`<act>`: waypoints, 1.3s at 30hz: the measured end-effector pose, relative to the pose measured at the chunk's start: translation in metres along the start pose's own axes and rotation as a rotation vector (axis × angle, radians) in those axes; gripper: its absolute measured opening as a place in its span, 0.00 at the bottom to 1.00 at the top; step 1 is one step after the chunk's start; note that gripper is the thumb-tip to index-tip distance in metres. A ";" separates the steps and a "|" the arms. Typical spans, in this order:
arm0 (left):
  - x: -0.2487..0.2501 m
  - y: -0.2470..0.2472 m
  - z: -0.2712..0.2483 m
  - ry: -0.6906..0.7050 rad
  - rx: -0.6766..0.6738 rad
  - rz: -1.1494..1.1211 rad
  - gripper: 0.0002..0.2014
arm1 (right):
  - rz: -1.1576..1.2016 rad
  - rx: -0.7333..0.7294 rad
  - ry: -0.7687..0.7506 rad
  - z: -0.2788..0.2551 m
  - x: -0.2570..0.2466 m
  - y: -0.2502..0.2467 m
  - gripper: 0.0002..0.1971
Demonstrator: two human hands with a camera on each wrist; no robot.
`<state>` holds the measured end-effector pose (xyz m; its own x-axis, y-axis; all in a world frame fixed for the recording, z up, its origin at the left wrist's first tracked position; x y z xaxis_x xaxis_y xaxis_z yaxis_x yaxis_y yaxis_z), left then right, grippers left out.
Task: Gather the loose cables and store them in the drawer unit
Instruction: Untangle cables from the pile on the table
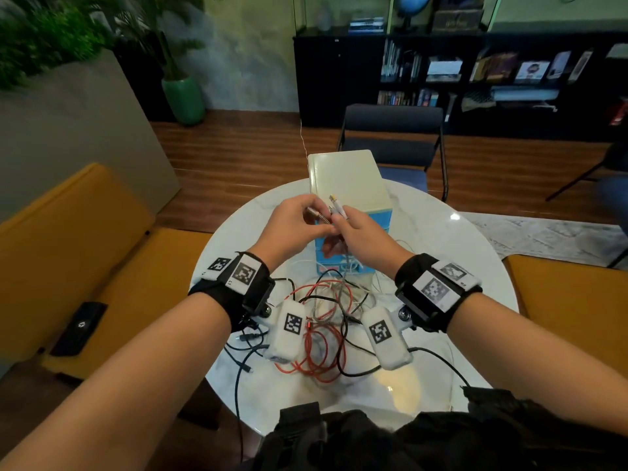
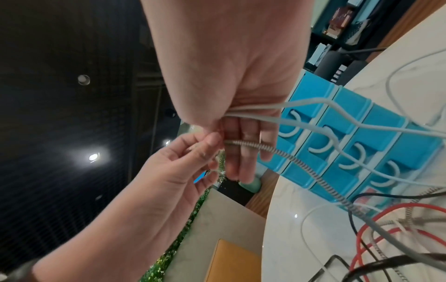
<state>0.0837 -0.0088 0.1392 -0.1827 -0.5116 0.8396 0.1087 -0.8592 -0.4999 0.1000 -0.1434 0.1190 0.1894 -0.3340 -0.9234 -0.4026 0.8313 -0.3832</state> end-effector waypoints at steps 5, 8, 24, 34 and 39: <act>-0.008 0.024 -0.009 -0.164 0.085 -0.224 0.22 | 0.179 0.119 0.027 0.002 -0.003 -0.012 0.14; -0.016 0.049 -0.020 -0.374 -0.204 -0.407 0.25 | 0.202 0.186 0.023 0.004 -0.003 -0.018 0.10; -0.113 -0.035 -0.037 -0.465 -0.260 -0.064 0.20 | -1.079 0.049 -0.029 -0.013 0.053 -0.068 0.19; -0.064 0.008 -0.017 -0.226 -0.306 0.124 0.09 | -0.723 0.258 -0.020 0.001 0.019 -0.043 0.16; -0.022 0.040 -0.011 -0.027 -0.355 0.106 0.07 | -0.453 0.028 -0.027 0.003 0.006 -0.012 0.16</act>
<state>0.0814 -0.0316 0.0984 -0.1625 -0.6013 0.7824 -0.2215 -0.7504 -0.6227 0.1081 -0.1538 0.1182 0.3645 -0.6549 -0.6619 -0.2494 0.6162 -0.7470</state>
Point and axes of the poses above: each hand's wrist, its own z-axis towards the middle knuckle, its own y-axis out of the palm, x = y × z, the point moved 4 cm from there along z, towards the middle knuckle
